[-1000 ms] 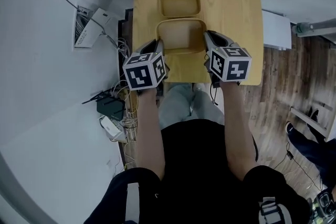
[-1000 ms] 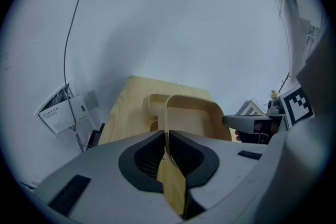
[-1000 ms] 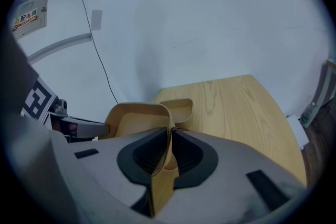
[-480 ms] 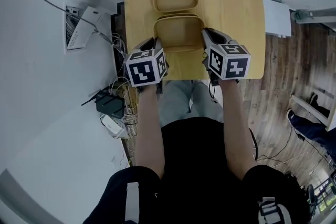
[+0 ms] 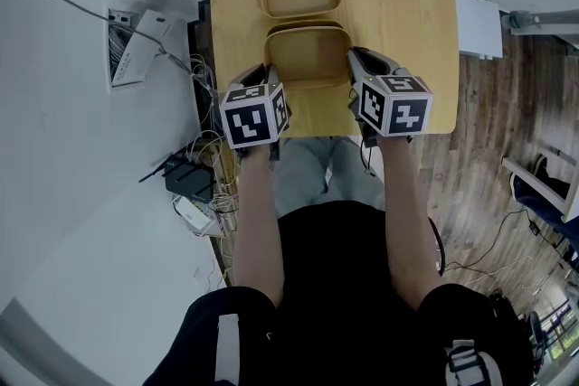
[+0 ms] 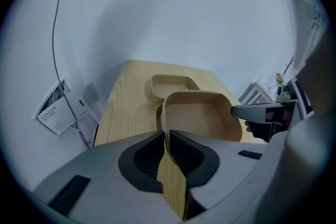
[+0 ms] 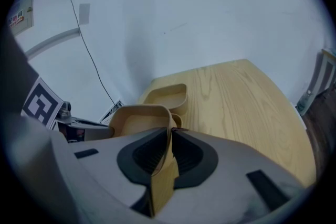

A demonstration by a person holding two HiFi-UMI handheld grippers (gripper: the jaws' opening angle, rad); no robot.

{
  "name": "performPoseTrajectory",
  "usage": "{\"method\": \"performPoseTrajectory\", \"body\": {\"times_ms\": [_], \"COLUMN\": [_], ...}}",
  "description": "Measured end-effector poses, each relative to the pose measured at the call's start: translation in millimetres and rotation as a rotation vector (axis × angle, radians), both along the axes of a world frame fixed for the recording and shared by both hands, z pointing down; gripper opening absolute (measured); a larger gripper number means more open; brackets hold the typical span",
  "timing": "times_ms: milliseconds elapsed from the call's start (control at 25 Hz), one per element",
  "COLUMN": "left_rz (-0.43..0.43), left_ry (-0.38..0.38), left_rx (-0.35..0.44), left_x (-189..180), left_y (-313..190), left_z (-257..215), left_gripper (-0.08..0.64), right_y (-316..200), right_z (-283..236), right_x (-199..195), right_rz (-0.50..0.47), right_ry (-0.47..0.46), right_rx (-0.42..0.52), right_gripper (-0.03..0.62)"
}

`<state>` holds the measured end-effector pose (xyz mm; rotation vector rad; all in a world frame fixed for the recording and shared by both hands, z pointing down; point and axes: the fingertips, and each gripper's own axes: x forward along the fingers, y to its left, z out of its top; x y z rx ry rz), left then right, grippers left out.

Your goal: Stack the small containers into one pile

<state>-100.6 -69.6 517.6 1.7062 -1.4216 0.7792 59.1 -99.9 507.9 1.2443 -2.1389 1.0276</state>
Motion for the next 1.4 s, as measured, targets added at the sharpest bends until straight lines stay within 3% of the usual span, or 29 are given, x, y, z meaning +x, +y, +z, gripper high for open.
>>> {"method": "performPoseTrajectory", "body": {"times_ms": [640,1120,1320,1400], "left_rz": [0.017,0.033,0.034,0.038], "left_ry": [0.004,-0.002,0.003,0.016], "left_rx": [0.002,-0.057,-0.046,-0.051], "left_x": [0,0,1,2], "left_y": [-23,-28,-30,-29], "left_z": [-1,21,27,26], "left_gripper": [0.046,0.044,0.047,0.080], "right_y": [-21,-24,-23,-26], "right_z": [-2,22,34,32], "right_x": [-1,0,3,4], "right_rz": [0.014,0.022,0.010,0.011], "right_ry": [0.001,0.011,0.047,0.071], "right_rx": [0.001,-0.067,-0.092,-0.079], "right_gripper": [0.034,0.032,0.034,0.037]}}
